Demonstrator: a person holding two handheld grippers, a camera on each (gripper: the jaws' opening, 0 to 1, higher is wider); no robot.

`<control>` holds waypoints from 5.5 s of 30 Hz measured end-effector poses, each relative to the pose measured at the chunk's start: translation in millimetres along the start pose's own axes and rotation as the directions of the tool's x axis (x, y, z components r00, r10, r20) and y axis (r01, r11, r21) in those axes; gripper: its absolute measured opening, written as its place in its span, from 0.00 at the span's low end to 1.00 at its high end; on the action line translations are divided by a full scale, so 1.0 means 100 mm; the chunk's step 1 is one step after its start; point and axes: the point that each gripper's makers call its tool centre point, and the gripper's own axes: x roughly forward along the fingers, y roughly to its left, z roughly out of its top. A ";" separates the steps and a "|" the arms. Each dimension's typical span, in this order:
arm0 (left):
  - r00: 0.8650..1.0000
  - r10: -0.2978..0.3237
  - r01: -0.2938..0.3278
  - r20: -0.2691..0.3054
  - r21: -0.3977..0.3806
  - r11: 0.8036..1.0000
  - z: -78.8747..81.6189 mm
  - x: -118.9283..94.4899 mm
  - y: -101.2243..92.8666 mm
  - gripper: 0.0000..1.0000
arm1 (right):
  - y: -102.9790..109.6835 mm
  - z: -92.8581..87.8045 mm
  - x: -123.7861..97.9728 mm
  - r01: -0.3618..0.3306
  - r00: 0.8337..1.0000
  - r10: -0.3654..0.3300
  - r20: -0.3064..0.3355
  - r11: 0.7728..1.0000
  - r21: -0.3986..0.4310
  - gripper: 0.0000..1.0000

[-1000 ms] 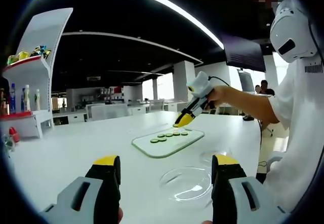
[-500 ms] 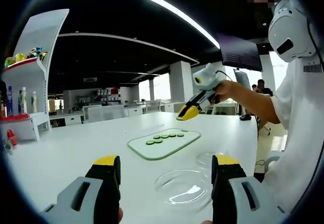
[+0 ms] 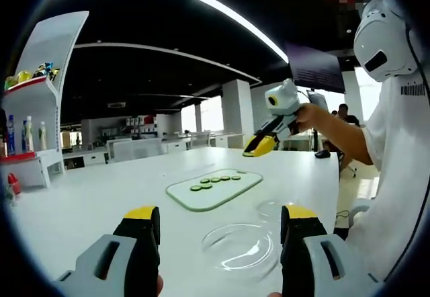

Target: Open the petri dish lid, add cucumber slices into the petri dish, and close the lid

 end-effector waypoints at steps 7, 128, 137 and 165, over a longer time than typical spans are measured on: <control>1.000 -0.003 0.003 -0.002 0.004 1.000 -0.01 0.00 0.00 0.73 | 0.19 0.06 -0.03 -0.051 0.998 0.051 0.040 0.999 0.012 0.20; 1.000 -0.025 0.025 -0.010 -0.003 1.000 -0.07 0.02 -0.09 0.73 | 0.38 -0.35 0.09 0.049 0.993 -0.058 0.102 0.995 0.086 0.32; 1.000 -0.015 0.015 0.001 -0.007 1.000 -0.05 0.04 -0.06 0.73 | 0.07 -0.28 -0.18 0.178 0.959 -0.205 0.196 0.973 0.146 0.32; 0.997 0.066 -0.065 0.033 -0.018 0.998 0.01 -0.03 0.20 0.72 | -0.56 -0.52 -1.34 0.439 0.742 -0.562 0.366 0.819 0.369 0.37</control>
